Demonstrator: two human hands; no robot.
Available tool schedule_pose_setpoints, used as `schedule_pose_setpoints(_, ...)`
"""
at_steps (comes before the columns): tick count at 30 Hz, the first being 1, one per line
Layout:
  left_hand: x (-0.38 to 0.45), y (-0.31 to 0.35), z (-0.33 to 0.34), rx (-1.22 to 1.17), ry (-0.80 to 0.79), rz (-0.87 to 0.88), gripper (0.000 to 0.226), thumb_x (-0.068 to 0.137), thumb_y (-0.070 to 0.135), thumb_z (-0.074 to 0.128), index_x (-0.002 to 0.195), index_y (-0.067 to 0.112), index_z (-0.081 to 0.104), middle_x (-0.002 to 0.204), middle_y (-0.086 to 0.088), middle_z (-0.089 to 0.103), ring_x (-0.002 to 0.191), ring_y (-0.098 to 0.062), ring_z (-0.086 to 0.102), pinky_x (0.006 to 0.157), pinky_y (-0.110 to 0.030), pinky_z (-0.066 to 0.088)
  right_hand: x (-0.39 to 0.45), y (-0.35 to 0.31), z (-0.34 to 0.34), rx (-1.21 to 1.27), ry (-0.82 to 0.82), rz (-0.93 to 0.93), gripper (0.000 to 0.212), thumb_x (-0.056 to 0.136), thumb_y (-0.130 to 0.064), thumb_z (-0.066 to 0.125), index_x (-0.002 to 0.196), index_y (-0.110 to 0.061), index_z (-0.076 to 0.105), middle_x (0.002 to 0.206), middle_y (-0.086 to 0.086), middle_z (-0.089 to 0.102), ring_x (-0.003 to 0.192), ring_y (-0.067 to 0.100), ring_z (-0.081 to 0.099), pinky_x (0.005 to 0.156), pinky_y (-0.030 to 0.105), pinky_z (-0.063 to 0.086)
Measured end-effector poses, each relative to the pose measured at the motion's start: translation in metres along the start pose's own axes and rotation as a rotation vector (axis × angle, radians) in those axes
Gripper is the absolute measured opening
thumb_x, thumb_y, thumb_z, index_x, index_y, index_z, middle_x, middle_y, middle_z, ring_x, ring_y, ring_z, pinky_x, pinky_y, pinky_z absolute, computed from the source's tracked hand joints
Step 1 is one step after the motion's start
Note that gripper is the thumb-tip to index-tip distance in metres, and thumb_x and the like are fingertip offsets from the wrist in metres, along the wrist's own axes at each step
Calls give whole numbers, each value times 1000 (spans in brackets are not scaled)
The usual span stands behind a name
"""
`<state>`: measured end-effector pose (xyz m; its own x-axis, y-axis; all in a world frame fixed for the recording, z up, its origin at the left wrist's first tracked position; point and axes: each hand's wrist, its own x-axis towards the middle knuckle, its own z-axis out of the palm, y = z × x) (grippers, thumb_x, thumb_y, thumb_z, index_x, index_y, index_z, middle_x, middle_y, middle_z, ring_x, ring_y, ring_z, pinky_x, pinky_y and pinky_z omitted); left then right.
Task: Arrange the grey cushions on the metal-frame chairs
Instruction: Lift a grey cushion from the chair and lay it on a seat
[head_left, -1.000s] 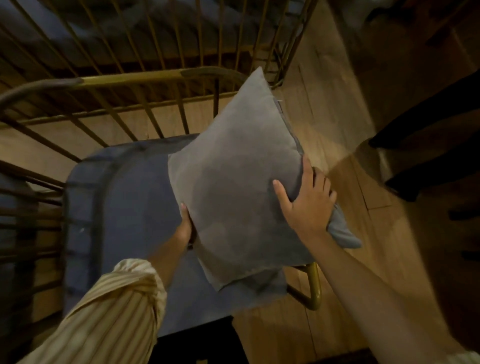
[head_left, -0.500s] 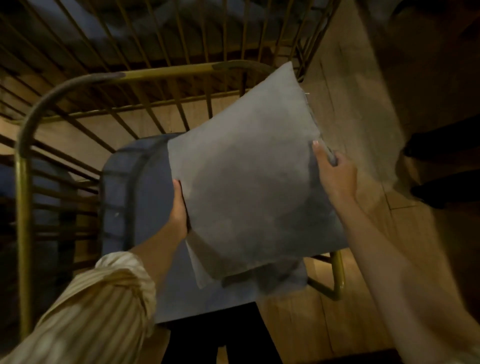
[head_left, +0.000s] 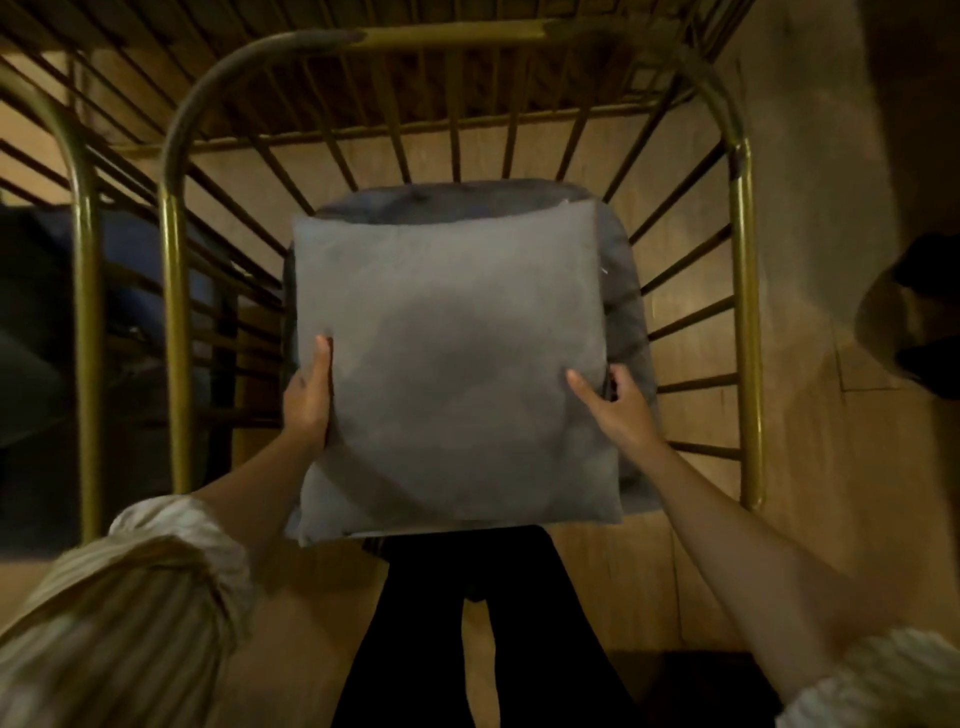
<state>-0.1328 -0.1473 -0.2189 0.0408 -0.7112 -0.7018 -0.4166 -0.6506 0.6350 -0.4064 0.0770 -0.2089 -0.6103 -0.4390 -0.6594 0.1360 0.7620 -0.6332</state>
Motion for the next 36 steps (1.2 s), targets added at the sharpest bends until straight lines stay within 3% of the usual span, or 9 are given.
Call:
schedule_pose_setpoints(3, 8, -17, -8, 55, -16, -23, 111, 61, 94, 50, 141, 18, 53, 143, -9, 56, 131, -33, 51, 115, -49, 37, -6, 24, 11, 12, -28, 72, 101, 46, -88, 66, 117, -16, 55, 119, 3, 66, 109, 24, 63, 90, 43, 54)
schedule_pose_setpoints(6, 6, -31, -8, 55, -36, 33, 75, 87, 67, 54, 143, 17, 51, 146, -9, 54, 134, -31, 48, 116, -48, 35, -11, 42, 18, 36, -30, 95, 105, 45, -88, 65, 122, -18, 52, 121, -1, 64, 113, 24, 62, 98, 47, 53)
schedule_pose_setpoints(11, 5, -43, -5, 3, -74, 31, 66, 94, 54, 54, 147, 15, 46, 147, -8, 52, 135, -29, 47, 116, -45, 35, -12, 50, 27, 90, 33, 60, 118, 42, -92, 65, 130, -15, 51, 126, 1, 64, 115, 22, 62, 99, 46, 53)
schedule_pose_setpoints(16, 12, -50, -10, 39, -62, 5, 78, 89, 62, 55, 150, 16, 39, 149, -7, 47, 137, -31, 44, 116, -48, 33, -16, 47, 31, 105, 60, 69, 88, 67, -70, 69, 134, -18, 49, 129, 0, 60, 116, 22, 59, 99, 44, 52)
schedule_pose_setpoints(22, 11, -46, -13, 127, -125, -65, 84, 89, 58, 59, 152, 11, 30, 154, -11, 40, 139, -35, 41, 114, -48, 32, -13, 54, 31, 139, 64, 72, 69, 82, -52, 71, 136, -16, 47, 124, -3, 58, 113, 19, 57, 91, 35, 50)
schedule_pose_setpoints(25, 1, -36, -6, 208, -102, -98, 95, 85, 63, 61, 152, 4, 28, 155, -16, 39, 138, -38, 42, 112, -45, 35, -10, 52, 29, 147, 38, 52, 75, 81, -54, 72, 141, -16, 47, 133, 0, 61, 119, 19, 59, 94, 33, 51)
schedule_pose_setpoints(27, -9, -29, -2, 249, -29, -69, 94, 84, 62, 63, 149, 1, 33, 153, -18, 41, 138, -38, 43, 112, -44, 36, -8, 46, 27, 119, 23, 44, 89, 73, -63, 74, 144, -18, 44, 140, 3, 58, 126, 22, 57, 103, 40, 50)
schedule_pose_setpoints(30, -22, -23, -3, 286, 49, 4, 98, 81, 59, 69, 150, -1, 32, 154, -22, 39, 141, -39, 39, 115, -48, 36, -11, 19, 29, 8, 49, -19, 77, 83, -47, 73, 146, -15, 42, 143, 11, 55, 131, 29, 53, 109, 48, 44)
schedule_pose_setpoints(36, -68, 17, -26, 306, 67, 149, 95, 87, 36, 74, 155, -1, 19, 159, -22, 28, 146, -39, 31, 118, -44, 31, -20, -74, 49, -236, 40, -249, 58, 91, -33, 66, 141, -9, 47, 144, 17, 50, 131, 36, 48, 111, 45, 39)
